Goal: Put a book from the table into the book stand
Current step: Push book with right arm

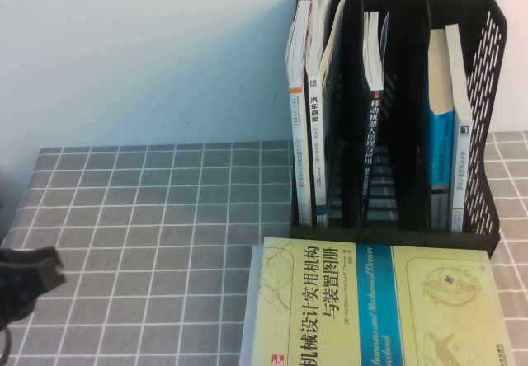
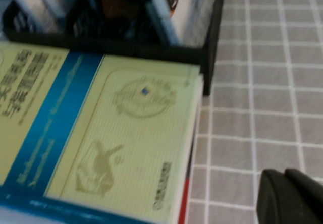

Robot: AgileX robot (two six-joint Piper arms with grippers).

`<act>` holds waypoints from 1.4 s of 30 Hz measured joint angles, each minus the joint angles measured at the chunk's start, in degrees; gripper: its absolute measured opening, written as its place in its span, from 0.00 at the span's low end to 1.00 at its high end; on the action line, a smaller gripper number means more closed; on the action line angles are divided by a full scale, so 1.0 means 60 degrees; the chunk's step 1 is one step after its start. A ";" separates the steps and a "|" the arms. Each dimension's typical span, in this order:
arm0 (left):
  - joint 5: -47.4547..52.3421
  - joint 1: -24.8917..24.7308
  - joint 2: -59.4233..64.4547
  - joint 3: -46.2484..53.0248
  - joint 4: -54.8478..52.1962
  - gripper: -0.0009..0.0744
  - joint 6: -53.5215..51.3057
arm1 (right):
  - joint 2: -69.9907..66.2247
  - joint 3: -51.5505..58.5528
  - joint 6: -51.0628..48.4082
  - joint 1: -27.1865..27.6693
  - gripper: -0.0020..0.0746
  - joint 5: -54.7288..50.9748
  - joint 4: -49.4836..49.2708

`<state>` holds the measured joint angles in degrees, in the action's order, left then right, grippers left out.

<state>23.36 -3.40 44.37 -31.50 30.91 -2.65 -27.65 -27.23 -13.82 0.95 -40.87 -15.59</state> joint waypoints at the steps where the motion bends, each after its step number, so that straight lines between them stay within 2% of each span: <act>1: 0.0138 0.0000 0.0236 -0.0072 0.0344 0.01 -0.0365 | -0.0389 -0.0017 -0.0359 0.0000 0.02 -0.0132 -0.0376; 9: 0.1473 0.0000 0.1747 -0.0372 0.3859 0.01 -0.3855 | -0.3870 -0.0091 -0.2804 0.0000 0.02 -0.0164 -0.2506; 17: 0.2052 0.0000 0.2437 -0.0372 0.6630 0.01 -0.6423 | -0.6836 -0.0651 -0.3804 0.0000 0.02 0.1225 -0.2998; 27: 0.2058 0.0000 0.2437 -0.0372 0.7158 0.01 -0.6855 | -0.8374 -0.0808 -0.4739 -0.0069 0.02 0.1624 -0.3779; 35: 0.2058 0.0000 0.2437 -0.0372 0.7362 0.01 -0.6884 | -0.8419 -0.0848 -0.4919 -0.1225 0.02 0.2051 -0.4437; 42: 0.2058 0.0000 0.2437 -0.0372 0.7370 0.01 -0.6922 | -0.8549 -0.0937 -0.4742 -0.1373 0.02 0.2451 -0.4597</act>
<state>35.70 -3.40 58.99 -33.73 75.13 -44.19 -78.95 -32.86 -42.27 -7.29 -26.16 -43.18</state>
